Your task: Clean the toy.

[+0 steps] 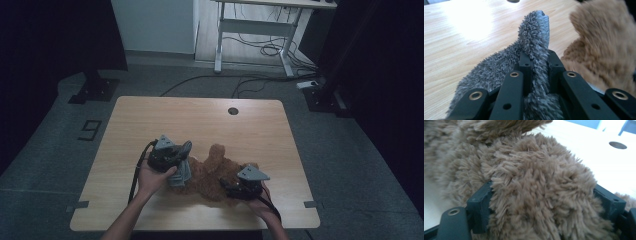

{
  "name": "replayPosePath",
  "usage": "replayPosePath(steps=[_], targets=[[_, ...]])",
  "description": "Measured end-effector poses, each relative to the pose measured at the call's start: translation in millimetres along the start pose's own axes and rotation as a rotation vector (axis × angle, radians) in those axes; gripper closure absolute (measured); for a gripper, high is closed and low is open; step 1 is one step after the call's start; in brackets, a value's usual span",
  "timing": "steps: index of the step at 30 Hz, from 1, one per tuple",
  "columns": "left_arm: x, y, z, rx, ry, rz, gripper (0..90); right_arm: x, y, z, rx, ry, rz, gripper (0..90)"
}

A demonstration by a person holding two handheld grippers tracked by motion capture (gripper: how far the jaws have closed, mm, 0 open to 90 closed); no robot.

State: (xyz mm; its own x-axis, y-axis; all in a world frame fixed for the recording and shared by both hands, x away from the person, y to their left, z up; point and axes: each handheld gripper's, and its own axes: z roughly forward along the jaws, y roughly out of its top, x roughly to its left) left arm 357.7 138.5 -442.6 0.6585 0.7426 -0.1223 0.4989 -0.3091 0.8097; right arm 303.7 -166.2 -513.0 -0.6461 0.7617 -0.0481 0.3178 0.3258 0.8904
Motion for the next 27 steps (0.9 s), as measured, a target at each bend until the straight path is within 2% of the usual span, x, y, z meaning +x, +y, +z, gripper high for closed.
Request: replayPosePath(steps=[3,5,6,8,10,12,15,16,18,20,22,25,27], targets=[[-12.6,13.9,-5.8,-0.014,-0.037,0.023,77.6,8.0,-2.6,-7.2,-0.009,0.003,-0.035,19.9],[-25.3,22.3,-1.4,0.004,-0.050,0.057,77.5,11.7,-4.0,-10.1,-0.013,0.003,-0.049,20.0],[-28.5,23.9,1.8,0.016,-0.056,0.060,77.5,12.8,-4.7,-11.5,-0.015,0.006,-0.052,20.0],[-33.8,24.0,14.9,0.079,-0.070,0.068,77.4,14.0,-5.9,-15.1,-0.019,0.016,-0.062,20.1],[-34.9,17.7,27.2,0.149,-0.087,0.072,77.2,15.8,-6.7,-19.8,-0.018,0.029,-0.070,20.0],[-37.4,9.2,32.2,0.168,-0.099,0.082,77.4,16.0,-5.8,-25.1,-0.011,0.046,-0.072,19.6],[-42.0,1.9,25.8,0.143,-0.102,0.096,77.5,8.4,3.1,-37.9,-0.003,0.101,-0.023,21.0],[-43.1,-0.4,24.0,0.142,-0.103,0.102,77.6,2.7,9.4,-44.0,-0.016,0.127,0.017,23.1],[-44.4,-4.5,21.1,0.137,-0.106,0.104,77.6,-5.9,21.6,-52.8,-0.043,0.126,0.050,24.2],[-44.6,-8.3,18.3,0.126,-0.110,0.100,77.6,-13.1,33.2,-57.6,-0.050,0.118,0.056,23.7],[-45.6,-12.0,15.6,0.118,-0.118,0.095,77.6,-22.4,45.7,-57.0,-0.035,0.146,0.077,22.1],[-48.7,-16.8,11.4,0.113,-0.122,0.101,77.6,-38.4,61.4,-45.9,0.019,0.183,0.113,20.6],[-49.4,-19.7,8.1,0.107,-0.126,0.098,77.6,-45.7,66.0,-39.2,0.048,0.182,0.132,20.2]])
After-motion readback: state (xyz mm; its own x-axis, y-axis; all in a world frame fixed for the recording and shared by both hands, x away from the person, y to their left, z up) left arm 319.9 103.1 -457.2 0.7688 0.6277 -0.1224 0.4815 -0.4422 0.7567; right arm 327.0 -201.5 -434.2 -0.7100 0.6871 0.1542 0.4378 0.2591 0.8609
